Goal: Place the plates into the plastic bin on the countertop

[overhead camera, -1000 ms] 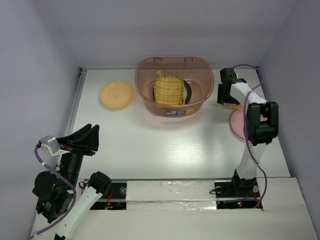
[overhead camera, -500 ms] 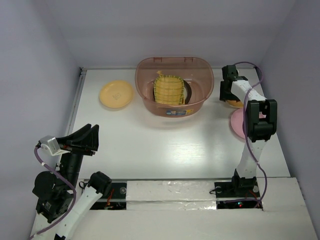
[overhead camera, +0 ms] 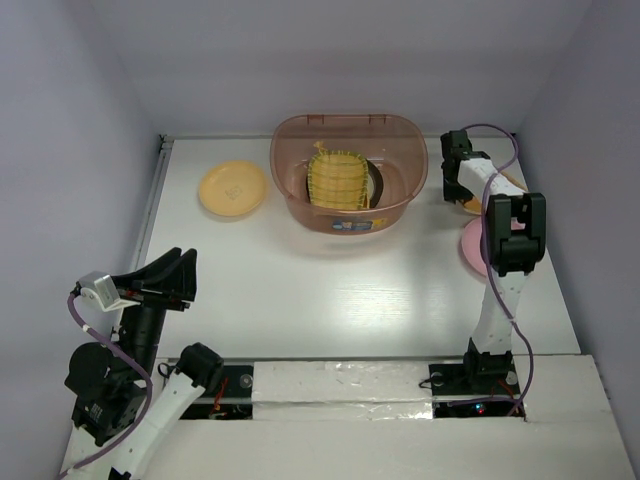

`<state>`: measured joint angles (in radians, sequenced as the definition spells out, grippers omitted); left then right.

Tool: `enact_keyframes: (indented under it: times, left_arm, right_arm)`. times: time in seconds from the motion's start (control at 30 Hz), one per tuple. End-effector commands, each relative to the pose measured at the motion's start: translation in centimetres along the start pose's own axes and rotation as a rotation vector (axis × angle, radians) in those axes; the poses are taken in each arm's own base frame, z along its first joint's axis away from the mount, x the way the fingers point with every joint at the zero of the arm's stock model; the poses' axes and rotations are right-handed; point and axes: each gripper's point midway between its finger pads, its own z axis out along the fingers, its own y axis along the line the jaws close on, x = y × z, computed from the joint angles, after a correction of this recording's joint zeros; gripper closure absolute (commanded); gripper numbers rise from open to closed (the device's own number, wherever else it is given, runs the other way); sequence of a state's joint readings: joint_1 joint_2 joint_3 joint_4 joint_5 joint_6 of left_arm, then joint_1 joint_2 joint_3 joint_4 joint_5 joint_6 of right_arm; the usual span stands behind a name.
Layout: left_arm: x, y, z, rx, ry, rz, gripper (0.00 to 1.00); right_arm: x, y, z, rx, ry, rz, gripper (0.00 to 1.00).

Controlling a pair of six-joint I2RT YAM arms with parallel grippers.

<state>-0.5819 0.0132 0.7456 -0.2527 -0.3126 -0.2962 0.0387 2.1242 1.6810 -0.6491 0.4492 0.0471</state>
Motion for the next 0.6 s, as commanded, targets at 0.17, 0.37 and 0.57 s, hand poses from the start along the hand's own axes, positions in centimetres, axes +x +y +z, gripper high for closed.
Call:
enact_keyframes:
  times: [0.17, 0.37, 0.57]
  left_arm:
    - [-1.0, -0.1, -0.3, 0.013, -0.042, -0.006, 0.62]
    - [-1.2, 0.0, -0.5, 0.011, -0.052, -0.01, 0.62]
    - [-1.5, -0.1, -0.8, 0.016, -0.064, -0.016, 0.62]
  right_arm:
    - [-3.6, -1.7, -0.6, 0.063, -0.096, -0.016, 0.78]
    - [-4.6, -1.8, -0.3, 0.071, -0.13, -0.04, 0.97]
    - [-6.4, -3.5, -2.3, 0.122, -0.199, -0.016, 1.0]
